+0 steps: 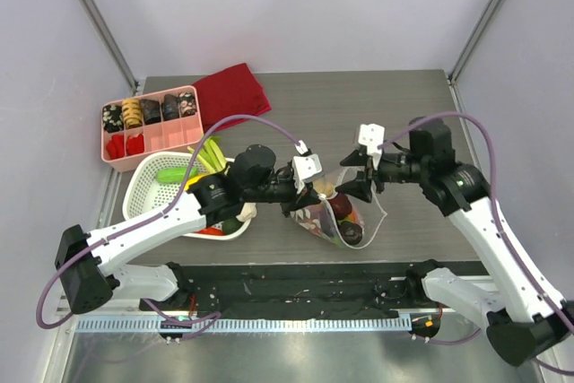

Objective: Place the food in the zip-top bag and seal the zipper
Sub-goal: Zip the zipper food storage bag at the center of the board.

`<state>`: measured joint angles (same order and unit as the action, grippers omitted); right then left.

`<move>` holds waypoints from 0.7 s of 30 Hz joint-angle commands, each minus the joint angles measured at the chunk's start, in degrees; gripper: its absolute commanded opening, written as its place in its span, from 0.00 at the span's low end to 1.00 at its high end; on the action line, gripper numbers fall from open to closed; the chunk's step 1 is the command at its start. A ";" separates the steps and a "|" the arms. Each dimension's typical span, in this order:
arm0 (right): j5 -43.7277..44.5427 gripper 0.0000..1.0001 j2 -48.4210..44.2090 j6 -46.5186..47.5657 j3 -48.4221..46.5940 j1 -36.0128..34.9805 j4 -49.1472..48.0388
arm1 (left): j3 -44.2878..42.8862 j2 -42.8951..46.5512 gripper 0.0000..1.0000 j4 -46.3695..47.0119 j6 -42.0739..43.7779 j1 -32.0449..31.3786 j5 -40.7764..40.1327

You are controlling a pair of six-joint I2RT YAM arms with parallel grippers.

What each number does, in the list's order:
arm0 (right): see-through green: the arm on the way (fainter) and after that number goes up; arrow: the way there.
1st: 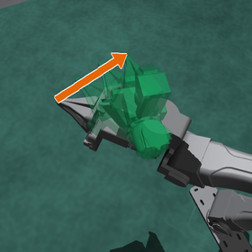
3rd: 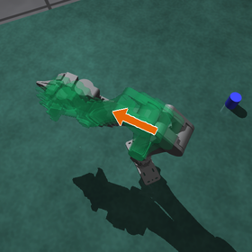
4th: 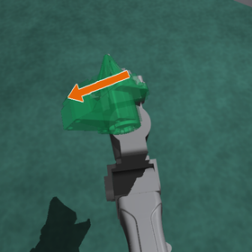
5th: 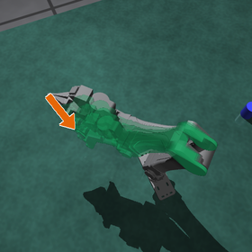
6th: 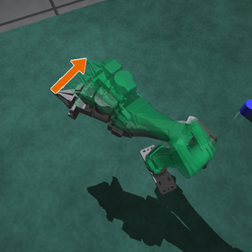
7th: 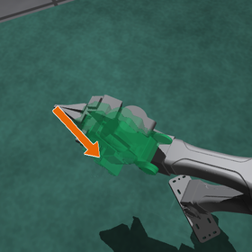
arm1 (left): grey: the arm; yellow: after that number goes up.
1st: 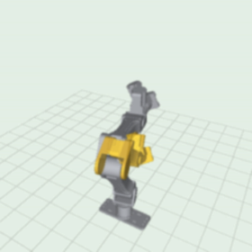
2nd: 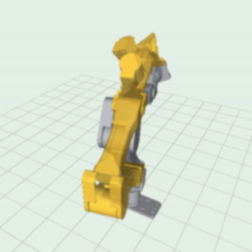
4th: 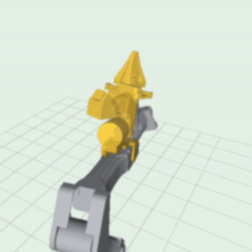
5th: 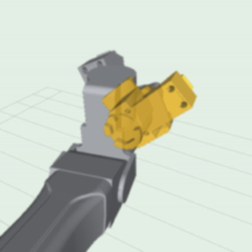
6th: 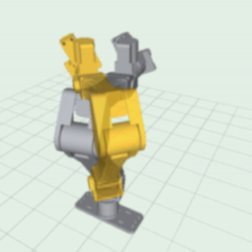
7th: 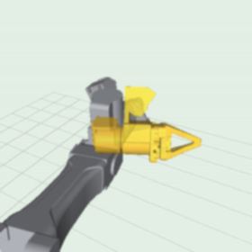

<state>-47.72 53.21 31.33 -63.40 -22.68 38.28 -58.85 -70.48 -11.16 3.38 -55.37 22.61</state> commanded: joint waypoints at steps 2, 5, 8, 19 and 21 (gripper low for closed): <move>-0.18 0.64 0.41 -3.73 0.81 -4.12 -7.15 | -2.58 1.66 0.00 0.17 -1.71 0.09 -0.29; 1.32 0.64 -0.65 -5.05 2.75 -6.94 -8.92 | -2.76 2.01 0.00 -0.53 -2.23 0.09 -0.64; 1.85 0.64 -0.21 -4.96 3.10 -8.69 -8.05 | -2.85 1.92 0.00 -0.53 -2.93 0.09 -0.90; 8.08 0.51 2.25 -2.94 4.95 -14.15 -7.52 | -5.05 1.84 0.00 -1.23 -5.22 0.18 -1.17; 9.14 0.46 2.51 -3.03 4.95 -14.50 -7.87 | -5.13 1.92 0.00 -1.32 -5.40 0.18 -0.38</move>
<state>-41.36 55.46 27.51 -58.48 -36.38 32.64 -61.47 -70.30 -13.67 -0.03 -55.37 21.85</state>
